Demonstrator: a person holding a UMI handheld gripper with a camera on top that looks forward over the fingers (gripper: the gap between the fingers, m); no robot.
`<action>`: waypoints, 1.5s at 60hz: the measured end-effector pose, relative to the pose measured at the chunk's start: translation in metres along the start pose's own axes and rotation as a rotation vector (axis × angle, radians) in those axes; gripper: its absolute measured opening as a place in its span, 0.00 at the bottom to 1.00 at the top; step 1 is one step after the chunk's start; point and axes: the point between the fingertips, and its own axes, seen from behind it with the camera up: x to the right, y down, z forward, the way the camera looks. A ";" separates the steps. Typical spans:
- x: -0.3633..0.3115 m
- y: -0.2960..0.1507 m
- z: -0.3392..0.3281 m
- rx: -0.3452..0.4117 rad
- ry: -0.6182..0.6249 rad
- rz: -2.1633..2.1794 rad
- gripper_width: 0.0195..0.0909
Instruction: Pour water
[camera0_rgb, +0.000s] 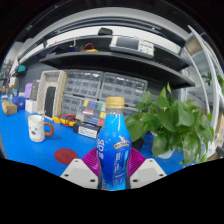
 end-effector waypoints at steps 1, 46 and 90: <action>-0.003 -0.002 0.001 -0.001 -0.003 -0.018 0.17; -0.177 -0.102 0.091 0.137 -0.069 -1.430 0.17; -0.199 -0.126 0.102 0.236 0.015 -1.728 0.18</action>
